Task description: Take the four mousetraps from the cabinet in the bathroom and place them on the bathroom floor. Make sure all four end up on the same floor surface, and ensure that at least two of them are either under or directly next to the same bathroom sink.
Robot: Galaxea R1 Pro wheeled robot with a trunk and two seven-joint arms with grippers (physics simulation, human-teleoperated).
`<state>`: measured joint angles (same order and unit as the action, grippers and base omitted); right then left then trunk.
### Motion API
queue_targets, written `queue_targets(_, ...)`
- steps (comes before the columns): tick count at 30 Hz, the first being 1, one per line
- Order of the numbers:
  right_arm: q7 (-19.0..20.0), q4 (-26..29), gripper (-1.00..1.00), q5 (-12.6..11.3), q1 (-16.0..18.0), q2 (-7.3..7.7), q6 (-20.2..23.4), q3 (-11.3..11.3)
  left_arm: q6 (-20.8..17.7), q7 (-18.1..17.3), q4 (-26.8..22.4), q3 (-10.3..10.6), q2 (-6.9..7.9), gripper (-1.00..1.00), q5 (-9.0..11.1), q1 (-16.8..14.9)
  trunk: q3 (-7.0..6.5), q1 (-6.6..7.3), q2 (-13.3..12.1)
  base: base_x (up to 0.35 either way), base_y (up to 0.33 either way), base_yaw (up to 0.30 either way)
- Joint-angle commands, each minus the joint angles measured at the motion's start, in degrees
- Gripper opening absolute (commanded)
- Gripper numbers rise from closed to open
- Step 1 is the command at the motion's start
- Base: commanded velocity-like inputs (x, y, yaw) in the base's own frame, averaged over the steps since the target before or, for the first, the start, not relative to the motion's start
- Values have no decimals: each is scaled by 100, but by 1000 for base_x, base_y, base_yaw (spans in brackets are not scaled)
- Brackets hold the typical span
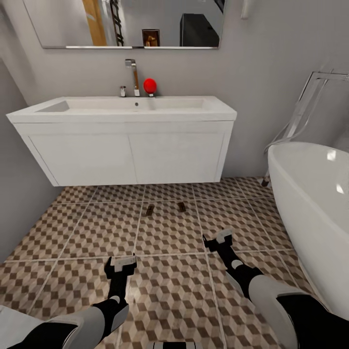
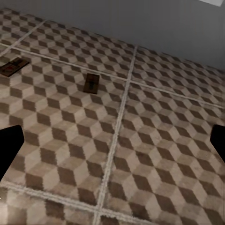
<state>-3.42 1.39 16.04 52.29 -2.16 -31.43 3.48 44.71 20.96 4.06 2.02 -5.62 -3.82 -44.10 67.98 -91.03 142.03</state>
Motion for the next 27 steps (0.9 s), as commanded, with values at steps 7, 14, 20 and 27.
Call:
queue_targets(7, -36, -7, 100, 14, -47, -4, -12, 38, 20, 61, 24, 18, 7, 100, -38, 35, -187, 155, -280, 0, 0, 0)
queue_targets(14, -36, -7, 100, 13, -147, 1, -70, 32, 19, 65, 25, 18, 8, 100, -33, 94, -378, 309, -561, 0, 0, 0)
queue_targets(20, -36, -7, 100, 13, -262, -2, -115, 32, 4, 60, 30, 18, 12, 100, -31, 197, -542, 441, -802, 0, 0, 0)
queue_targets(27, -36, -7, 100, 13, -382, 1, -126, 31, -4, 58, 30, 18, 11, 100, -31, 277, -733, 594, -1082, 0, 0, 0)
